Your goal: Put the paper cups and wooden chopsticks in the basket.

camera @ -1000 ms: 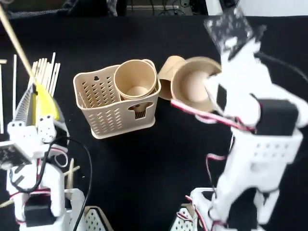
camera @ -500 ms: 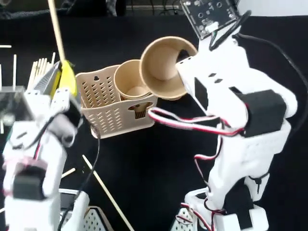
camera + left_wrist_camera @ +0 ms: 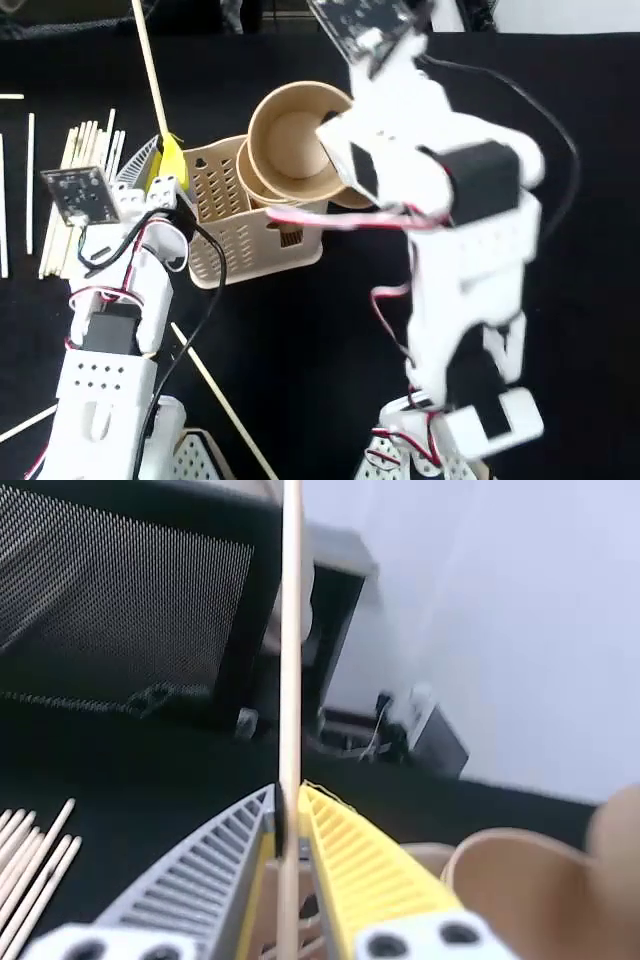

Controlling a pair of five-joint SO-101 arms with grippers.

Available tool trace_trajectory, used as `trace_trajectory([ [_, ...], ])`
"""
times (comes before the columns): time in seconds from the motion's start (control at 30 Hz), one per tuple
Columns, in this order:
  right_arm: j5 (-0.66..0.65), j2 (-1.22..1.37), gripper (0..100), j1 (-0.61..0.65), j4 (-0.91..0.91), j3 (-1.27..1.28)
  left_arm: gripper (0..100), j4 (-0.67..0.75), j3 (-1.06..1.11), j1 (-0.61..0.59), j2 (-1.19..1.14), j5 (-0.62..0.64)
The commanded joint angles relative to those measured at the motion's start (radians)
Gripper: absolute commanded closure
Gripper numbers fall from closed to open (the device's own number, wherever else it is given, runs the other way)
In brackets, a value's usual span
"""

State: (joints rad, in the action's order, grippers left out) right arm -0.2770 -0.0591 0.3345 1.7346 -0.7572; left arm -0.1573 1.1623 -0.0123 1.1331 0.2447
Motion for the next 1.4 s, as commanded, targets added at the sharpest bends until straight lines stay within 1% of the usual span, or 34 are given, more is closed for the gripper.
trace_trajectory([
  [0.0,0.018,0.031,98.8,0.009,0.029,-0.045,97,0.064,-0.018,-0.042,-0.002,0.031],
  [0.1,0.02,0.038,98.8,0.012,0.031,-0.035,97,0.063,-0.031,-0.041,-0.002,0.031],
  [0.27,0.02,0.042,98.8,0.012,0.029,0.018,97,0.063,0.05,-0.019,-0.002,0.023],
  [0.3,0.02,0.045,98.8,0.012,0.025,0.027,95,0.063,0.064,-0.019,-0.002,0.023],
  [0.37,0.018,0.065,98.8,0.012,0.023,0.03,89,0.06,0.085,-0.015,-0.002,0.025],
  [0.4,0.018,0.079,98.8,0.012,0.023,0.022,86,0.037,0.091,-0.013,-0.002,0.029],
  [0.47,0.018,0.11,98.8,0.014,0.025,0.004,80,-0.054,0.074,-0.012,-0.002,0.032],
  [0.53,0.018,0.143,98.7,0.015,0.026,-0.019,78,-0.153,0.031,-0.012,0.0,0.032],
  [0.63,0.02,0.162,98.7,0.038,0.031,-0.033,78,-0.25,-0.025,-0.012,0.0,0.057],
  [0.7,0.02,0.15,98.7,0.064,0.031,-0.033,78,-0.276,-0.041,-0.012,0.0,0.092],
  [0.8,0.02,0.151,98.7,0.103,0.029,-0.028,78,-0.284,-0.044,-0.013,0.0,0.097],
  [0.93,0.02,0.22,98.2,0.098,0.028,-0.035,78,-0.285,-0.041,-0.025,0.028,0.098],
  [0.97,0.02,0.234,95.6,0.091,0.028,-0.035,78,-0.288,-0.036,-0.035,0.051,0.098],
  [1.07,0.009,0.254,78.1,0.066,0.028,-0.058,78,-0.367,-0.048,-0.074,0.155,0.1],
  [1.17,-0.071,0.24,63.9,0.061,0.032,-0.113,78,-0.514,-0.122,-0.157,0.295,0.097],
  [1.23,-0.072,0.202,62.6,0.058,0.032,-0.131,78,-0.646,-0.222,-0.24,0.356,0.097],
  [1.3,-0.08,0.151,64.0,0.06,0.032,-0.134,78,-0.77,-0.32,-0.314,0.342,0.094],
  [1.37,-0.08,0.099,65.8,0.06,0.032,-0.134,78,-0.859,-0.377,-0.367,0.279,0.034],
])
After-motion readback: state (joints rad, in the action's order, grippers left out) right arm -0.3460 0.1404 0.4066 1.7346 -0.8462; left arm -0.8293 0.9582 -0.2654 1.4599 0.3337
